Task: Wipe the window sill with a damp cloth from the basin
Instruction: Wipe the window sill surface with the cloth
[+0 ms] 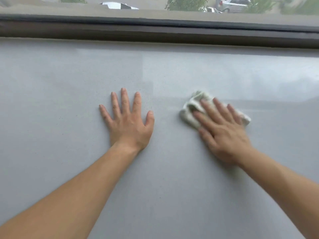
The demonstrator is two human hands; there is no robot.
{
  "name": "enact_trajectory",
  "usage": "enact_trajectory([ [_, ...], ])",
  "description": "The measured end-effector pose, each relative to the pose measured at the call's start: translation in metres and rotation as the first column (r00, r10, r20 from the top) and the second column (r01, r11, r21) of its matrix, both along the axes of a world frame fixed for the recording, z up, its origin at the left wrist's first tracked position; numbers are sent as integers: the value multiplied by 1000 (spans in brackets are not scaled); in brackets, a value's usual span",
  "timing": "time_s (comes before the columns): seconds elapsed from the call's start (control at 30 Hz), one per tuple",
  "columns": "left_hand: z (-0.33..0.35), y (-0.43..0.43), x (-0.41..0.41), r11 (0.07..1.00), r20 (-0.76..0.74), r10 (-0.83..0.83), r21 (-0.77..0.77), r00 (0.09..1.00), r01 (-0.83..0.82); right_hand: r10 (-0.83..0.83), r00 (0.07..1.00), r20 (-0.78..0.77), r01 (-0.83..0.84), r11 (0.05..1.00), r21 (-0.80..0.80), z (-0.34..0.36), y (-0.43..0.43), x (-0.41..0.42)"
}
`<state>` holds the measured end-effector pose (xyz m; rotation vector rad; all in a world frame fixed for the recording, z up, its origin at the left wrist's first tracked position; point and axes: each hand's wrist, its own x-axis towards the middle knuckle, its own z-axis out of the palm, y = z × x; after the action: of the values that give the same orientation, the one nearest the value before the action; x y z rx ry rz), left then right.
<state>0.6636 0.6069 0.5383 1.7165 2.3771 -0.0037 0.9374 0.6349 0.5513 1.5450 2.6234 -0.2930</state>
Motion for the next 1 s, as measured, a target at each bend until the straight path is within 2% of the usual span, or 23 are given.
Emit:
enact_trajectory([
  [0.1, 0, 1, -2, 1000, 9, 5, 4, 1000, -5, -351, 936, -31, 350, 936, -36, 2, 28, 0],
  [0.13, 1, 1, -2, 1000, 22, 2, 7, 1000, -2, -392, 919, -29, 391, 920, -34, 2, 20, -9],
  [0.2, 4, -6, 2, 1000, 67, -5, 29, 998, 3, -312, 950, -17, 312, 950, -15, 1, -18, -25],
  [0.3, 11, -40, 21, 996, 116, -27, 88, 993, 17, -21, 999, -39, 21, 1000, 11, 1, -91, -20],
  [0.37, 14, -79, 38, 993, 129, -48, 112, 991, 33, 123, 992, -36, -124, 992, -11, 0, -98, 0],
  [0.4, 15, -98, 45, 994, 128, -50, 105, 990, 37, 142, 990, -26, -142, 990, -5, -1, -88, 11],
  [0.43, 14, -116, 51, 996, 124, -48, 87, 991, 37, 105, 994, -18, -105, 994, -6, 0, -74, 20],
  [0.53, 6, -149, 59, 999, 70, -43, 17, 997, 42, -229, 973, -23, 228, 972, -49, 2, -39, 24],
  [0.6, 3, -152, 61, 998, 12, -57, 1, 998, 57, -339, 941, -21, 339, 941, -13, 2, -55, 4],
  [0.67, 2, -150, 63, 998, -19, -56, -7, 998, 56, -246, 968, -40, 247, 969, 19, 1, -100, -12],
  [0.73, 3, -149, 64, 998, -23, -57, -12, 998, 56, -25, 999, -43, 27, 999, 25, 1, -137, -2],
  [0.8, 4, -150, 65, 999, -20, -50, -10, 999, 49, 125, 991, -42, -125, 992, 7, 1, -135, 21],
  [0.83, 4, -149, 64, 999, -18, -45, -8, 999, 44, 127, 991, -36, -126, 992, 9, 1, -124, 32],
  [0.87, 5, -149, 64, 999, -16, -42, -11, 999, 42, 72, 997, -28, -72, 997, -2, 1, -109, 40],
  [0.97, 4, -150, 64, 999, -15, -38, -17, 999, 37, -241, 970, -40, 239, 969, -57, 3, -86, 36],
  [1.0, 4, -150, 64, 999, -17, -36, -18, 999, 36, -277, 960, -42, 275, 960, -47, 4, -95, 26],
])
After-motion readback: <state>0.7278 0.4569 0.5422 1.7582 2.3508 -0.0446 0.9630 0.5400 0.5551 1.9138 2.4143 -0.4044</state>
